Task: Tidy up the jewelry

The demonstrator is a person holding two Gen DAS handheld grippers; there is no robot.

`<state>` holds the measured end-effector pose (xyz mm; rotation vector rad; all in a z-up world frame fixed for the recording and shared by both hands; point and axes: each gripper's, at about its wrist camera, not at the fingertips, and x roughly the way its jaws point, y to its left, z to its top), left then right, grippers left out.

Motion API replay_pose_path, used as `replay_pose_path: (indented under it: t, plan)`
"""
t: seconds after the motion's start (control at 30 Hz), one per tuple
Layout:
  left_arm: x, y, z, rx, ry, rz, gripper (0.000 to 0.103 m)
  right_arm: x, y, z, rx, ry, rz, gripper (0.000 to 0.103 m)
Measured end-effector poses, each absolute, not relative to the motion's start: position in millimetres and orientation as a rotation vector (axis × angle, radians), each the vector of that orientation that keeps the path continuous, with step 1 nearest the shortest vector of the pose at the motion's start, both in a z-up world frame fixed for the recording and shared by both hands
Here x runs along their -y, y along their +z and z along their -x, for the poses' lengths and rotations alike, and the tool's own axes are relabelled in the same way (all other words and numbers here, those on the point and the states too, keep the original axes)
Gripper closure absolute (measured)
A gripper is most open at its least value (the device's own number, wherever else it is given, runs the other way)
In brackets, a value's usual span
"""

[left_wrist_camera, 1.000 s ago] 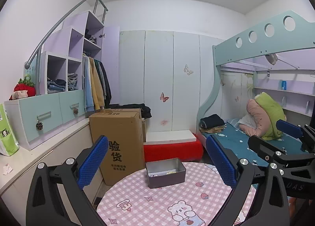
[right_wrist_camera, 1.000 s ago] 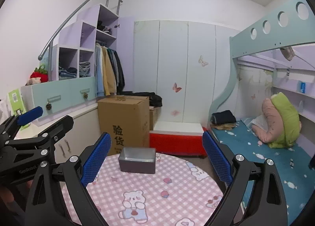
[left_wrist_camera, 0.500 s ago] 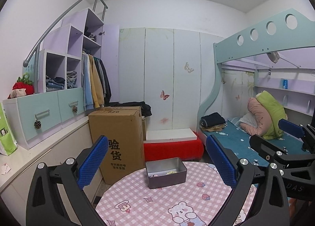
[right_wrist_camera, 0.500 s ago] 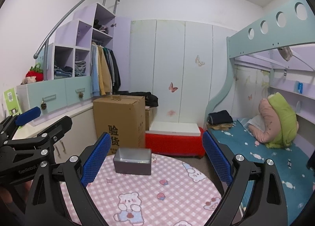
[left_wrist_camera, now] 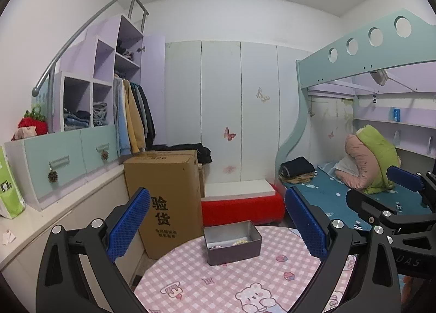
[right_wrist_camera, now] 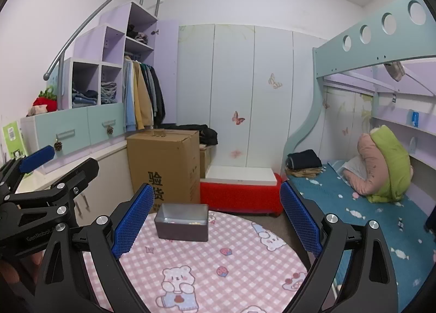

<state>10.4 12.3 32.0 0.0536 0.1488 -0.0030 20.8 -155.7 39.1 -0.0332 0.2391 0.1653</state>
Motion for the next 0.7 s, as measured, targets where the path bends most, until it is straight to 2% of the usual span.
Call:
replay_pose_path:
  t: [0.7]
  plan:
    - [-10.0, 29.9, -12.2, -0.152, -0.003, -0.059, 0.007, 156.5, 38.9, -22.0, -0.242, 0.165, 0.032, 0.012]
